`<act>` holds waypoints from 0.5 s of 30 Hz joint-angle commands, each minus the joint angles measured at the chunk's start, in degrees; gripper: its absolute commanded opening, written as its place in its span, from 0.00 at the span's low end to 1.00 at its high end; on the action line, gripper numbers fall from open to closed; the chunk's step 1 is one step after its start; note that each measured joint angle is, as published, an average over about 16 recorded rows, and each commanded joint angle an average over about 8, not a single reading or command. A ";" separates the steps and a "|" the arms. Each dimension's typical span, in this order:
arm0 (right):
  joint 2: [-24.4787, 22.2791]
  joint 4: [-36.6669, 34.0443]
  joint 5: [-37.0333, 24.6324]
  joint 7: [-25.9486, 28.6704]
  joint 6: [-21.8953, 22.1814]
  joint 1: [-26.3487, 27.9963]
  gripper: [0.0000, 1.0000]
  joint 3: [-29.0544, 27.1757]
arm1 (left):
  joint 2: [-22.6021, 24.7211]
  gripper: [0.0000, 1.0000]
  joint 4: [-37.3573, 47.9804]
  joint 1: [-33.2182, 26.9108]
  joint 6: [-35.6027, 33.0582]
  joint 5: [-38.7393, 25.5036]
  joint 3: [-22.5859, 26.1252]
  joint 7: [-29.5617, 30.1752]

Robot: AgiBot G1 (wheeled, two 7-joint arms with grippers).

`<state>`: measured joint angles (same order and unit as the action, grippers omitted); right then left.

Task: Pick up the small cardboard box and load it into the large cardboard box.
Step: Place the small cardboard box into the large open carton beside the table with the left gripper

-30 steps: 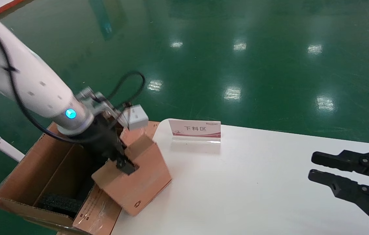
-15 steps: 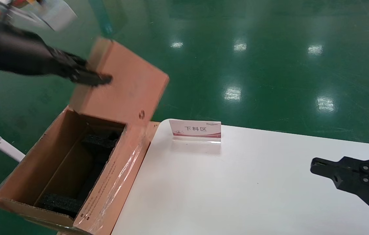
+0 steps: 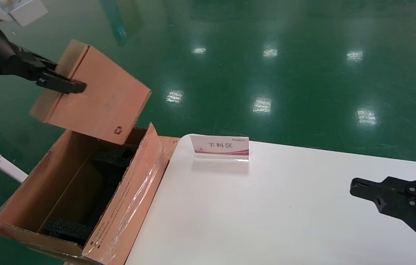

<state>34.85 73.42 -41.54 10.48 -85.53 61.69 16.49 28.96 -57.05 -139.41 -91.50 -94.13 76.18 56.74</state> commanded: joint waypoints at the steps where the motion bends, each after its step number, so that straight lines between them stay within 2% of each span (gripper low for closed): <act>1: 0.00 0.00 0.01 0.00 0.00 0.00 0.05 0.01 | 0.57 0.00 1.76 -1.86 -0.28 -0.99 2.53 -1.10; 8: -0.01 0.00 0.02 -0.02 0.01 0.01 0.92 0.03 | 3.39 0.00 7.73 -4.44 -0.30 1.24 14.02 -2.87; 9: -0.02 0.00 0.03 -0.02 0.02 0.01 1.00 0.04 | 3.95 0.00 8.74 -4.46 -0.28 1.81 15.63 -3.12; 15: -0.02 0.00 0.04 -0.03 0.03 0.01 1.00 0.06 | 7.38 0.00 15.35 -3.11 -0.03 5.44 24.06 -4.44</act>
<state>34.82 73.42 -41.50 10.45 -85.50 61.71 16.55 36.03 -41.63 -142.04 -91.48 -88.52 99.46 52.56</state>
